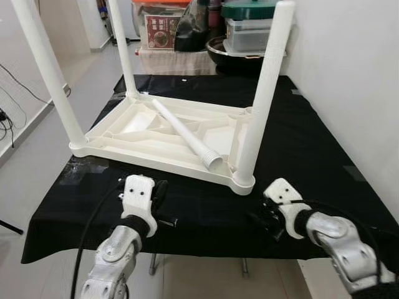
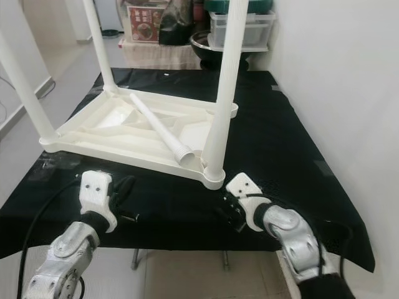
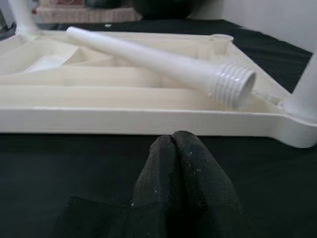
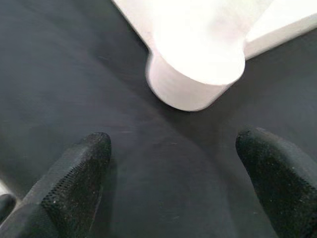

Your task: Building children table

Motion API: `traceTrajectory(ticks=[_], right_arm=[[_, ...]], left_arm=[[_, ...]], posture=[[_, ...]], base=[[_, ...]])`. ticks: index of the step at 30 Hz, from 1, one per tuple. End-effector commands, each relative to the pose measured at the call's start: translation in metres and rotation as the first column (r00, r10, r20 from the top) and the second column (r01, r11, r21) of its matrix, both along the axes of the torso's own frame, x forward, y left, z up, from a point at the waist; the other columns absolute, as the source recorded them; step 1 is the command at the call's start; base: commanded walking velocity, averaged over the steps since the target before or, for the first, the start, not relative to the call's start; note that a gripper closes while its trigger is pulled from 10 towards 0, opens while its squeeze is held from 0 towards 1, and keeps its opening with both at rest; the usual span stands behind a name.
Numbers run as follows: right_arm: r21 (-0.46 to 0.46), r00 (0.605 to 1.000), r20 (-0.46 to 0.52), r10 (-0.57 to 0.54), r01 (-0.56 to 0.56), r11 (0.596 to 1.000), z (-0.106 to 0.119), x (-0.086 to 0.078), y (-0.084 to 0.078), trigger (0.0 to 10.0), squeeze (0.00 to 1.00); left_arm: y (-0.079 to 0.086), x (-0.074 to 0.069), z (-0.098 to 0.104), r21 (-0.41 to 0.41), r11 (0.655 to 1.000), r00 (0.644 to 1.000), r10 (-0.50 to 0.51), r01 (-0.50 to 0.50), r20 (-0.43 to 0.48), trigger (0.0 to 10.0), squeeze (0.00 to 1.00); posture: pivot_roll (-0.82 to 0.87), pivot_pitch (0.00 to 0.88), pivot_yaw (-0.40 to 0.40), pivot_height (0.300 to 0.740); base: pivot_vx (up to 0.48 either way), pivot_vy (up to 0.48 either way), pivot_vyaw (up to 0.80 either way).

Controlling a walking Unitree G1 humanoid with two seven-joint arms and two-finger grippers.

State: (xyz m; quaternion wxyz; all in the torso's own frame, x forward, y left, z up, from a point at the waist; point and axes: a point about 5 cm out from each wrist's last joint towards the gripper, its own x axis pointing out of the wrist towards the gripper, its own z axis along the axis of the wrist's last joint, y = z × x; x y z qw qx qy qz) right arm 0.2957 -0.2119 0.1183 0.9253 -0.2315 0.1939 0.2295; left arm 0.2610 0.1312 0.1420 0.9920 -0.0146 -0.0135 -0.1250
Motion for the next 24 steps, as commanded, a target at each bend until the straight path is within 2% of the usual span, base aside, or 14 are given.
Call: traceTrajectory(ticks=[1,7,13,15,18,19,20,21,23,24], right_arm=[[-0.016,0.997,0.001,-0.075,0.075,0.997,0.0,0.005,-0.008,10.0,0.0],[-0.021,0.991,0.016,-0.136,0.137,0.99,0.005,0.01,-0.016,10.0,0.0],[0.017,0.984,0.078,-0.161,0.16,0.987,0.014,0.022,-0.004,10.0,0.0],[0.046,0.985,0.097,-0.142,0.138,0.989,0.018,0.025,0.003,10.0,0.0],[0.098,0.991,0.135,-0.023,0.01,0.995,0.026,0.025,0.027,10.0,0.0],[0.098,0.991,0.135,-0.023,0.01,0.995,0.026,0.025,0.027,10.0,0.0],[0.101,0.984,0.159,0.085,-0.102,0.99,0.028,0.021,0.048,10.0,0.0],[0.101,0.984,0.159,0.085,-0.102,0.99,0.028,0.021,0.048,10.0,0.0],[0.11,0.974,0.164,0.153,-0.173,0.979,0.028,0.016,0.062,10.0,0.0],[0.11,0.974,0.164,0.153,-0.173,0.979,0.028,0.016,0.062,10.0,0.0]], left_arm=[[-0.002,-0.004,-0.007,0.01,0.999,0.998,-0.052,0.052,-0.041,10.0,0.0],[-0.009,-0.012,-0.01,0.001,0.992,0.99,-0.124,0.124,-0.06,10.0,0.0],[-0.009,-0.013,-0.009,-0.001,0.991,0.989,-0.133,0.134,-0.059,10.0,0.0],[-0.009,-0.013,-0.009,0.004,0.99,0.989,-0.138,0.138,-0.056,10.0,0.0],[-0.008,-0.013,-0.009,0.009,0.99,0.989,-0.138,0.138,-0.052,10.0,0.0],[-0.008,-0.013,-0.009,0.009,0.99,0.989,-0.138,0.138,-0.052,10.0,0.0],[-0.007,-0.012,-0.009,0.037,0.991,0.991,-0.129,0.131,-0.045,10.0,0.0],[-0.007,-0.012,-0.009,0.037,0.991,0.991,-0.129,0.131,-0.045,10.0,0.0],[-0.005,-0.012,-0.009,0.05,0.991,0.992,-0.121,0.123,-0.041,10.0,0.0],[-0.005,-0.012,-0.009,0.05,0.991,0.992,-0.121,0.123,-0.041,10.0,0.0]], posture=[[-0.06,0.066,-0.05,0.74],[-0.06,0.069,-0.052,0.74],[-0.06,0.067,-0.053,0.74],[-0.06,0.066,-0.053,0.74],[-0.06,0.065,-0.053,0.74],[-0.06,0.065,-0.053,0.74],[-0.05,0.064,-0.057,0.74],[-0.05,0.064,-0.057,0.74],[-0.05,0.063,-0.059,0.74],[-0.05,0.063,-0.059,0.74]], base=[[0.0,0.0,0.0],[0.0,0.0,0.0],[0.0,0.0,0.0],[0.0,0.0,0.0],[0.0,0.0,0.0],[0.0,0.0,0.0],[0.0,0.0,0.0],[0.0,0.0,0.0],[0.0,0.0,0.0],[0.0,0.0,0.0]])
